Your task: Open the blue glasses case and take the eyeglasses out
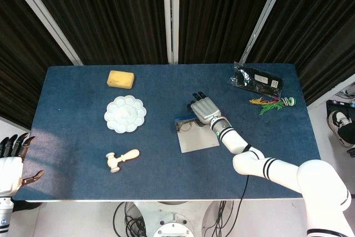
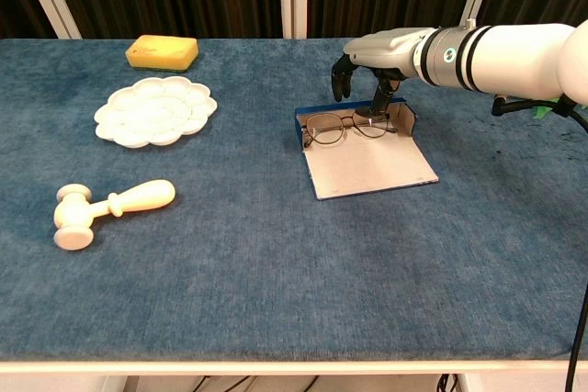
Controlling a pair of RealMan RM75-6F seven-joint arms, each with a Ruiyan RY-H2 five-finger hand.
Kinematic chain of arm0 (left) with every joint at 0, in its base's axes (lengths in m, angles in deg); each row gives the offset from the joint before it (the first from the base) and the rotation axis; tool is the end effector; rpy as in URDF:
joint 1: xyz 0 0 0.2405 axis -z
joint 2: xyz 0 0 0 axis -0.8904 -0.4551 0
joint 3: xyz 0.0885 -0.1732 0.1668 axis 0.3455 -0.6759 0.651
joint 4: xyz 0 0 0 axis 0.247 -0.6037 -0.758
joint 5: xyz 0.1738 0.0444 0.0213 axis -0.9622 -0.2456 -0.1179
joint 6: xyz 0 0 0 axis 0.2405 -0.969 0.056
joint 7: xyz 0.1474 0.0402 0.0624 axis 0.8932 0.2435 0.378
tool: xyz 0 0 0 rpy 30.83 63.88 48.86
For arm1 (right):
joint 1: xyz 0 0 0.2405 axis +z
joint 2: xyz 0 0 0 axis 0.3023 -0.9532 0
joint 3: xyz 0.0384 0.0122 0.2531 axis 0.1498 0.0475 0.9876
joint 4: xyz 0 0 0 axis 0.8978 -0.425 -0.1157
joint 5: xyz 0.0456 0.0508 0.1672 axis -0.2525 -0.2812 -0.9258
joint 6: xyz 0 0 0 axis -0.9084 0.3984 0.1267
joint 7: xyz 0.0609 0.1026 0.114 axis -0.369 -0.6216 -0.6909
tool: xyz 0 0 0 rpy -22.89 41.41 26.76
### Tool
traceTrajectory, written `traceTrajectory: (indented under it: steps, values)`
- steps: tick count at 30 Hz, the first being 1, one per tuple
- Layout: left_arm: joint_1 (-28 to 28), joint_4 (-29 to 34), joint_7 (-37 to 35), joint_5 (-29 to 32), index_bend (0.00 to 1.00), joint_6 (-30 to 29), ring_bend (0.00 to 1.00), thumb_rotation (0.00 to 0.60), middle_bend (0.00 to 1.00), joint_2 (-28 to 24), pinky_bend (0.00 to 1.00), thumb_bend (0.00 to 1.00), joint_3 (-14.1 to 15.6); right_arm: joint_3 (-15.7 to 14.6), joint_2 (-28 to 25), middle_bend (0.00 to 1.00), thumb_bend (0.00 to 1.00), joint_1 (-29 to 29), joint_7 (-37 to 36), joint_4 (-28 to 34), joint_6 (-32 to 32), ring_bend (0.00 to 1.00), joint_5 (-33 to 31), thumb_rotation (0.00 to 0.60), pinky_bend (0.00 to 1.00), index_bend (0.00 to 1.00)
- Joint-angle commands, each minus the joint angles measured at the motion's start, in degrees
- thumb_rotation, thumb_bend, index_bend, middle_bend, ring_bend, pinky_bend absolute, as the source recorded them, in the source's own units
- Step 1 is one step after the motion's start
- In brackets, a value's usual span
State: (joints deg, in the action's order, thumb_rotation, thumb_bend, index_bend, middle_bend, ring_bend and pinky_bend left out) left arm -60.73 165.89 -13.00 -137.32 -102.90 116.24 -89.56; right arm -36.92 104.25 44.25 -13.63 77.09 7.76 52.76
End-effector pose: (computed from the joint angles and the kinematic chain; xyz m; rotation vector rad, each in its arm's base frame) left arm -0.3146 0.1849 0.1821 -1.3354 -0.8604 -0.8230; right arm -0.1029 -0.4351 -0.0389 2.0618 -0.8879 0.6642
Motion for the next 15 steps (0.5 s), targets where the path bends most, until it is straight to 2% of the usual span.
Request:
traceTrajectory:
  steps: [1, 15]
  values:
    - [0.02, -0.07, -0.10, 0.02, 0.15, 0.00, 0.00, 0.600, 0.07, 0.04, 0.00, 0.04, -0.04, -0.19, 0.17, 0.29, 0.37, 0.26, 0.18, -0.24, -0.12, 0.00, -0.31, 0.600, 0.00, 0.38]
    - [-0.05, -0.43, -0.32, 0.13, 0.15, -0.04, 0.00, 0.600, 0.07, 0.18, 0.00, 0.04, -0.04, -0.80, 0.68, 0.31, 0.38, 1.34, 1.03, -0.75, 0.22, 0.00, -2.19, 0.600, 0.00, 0.45]
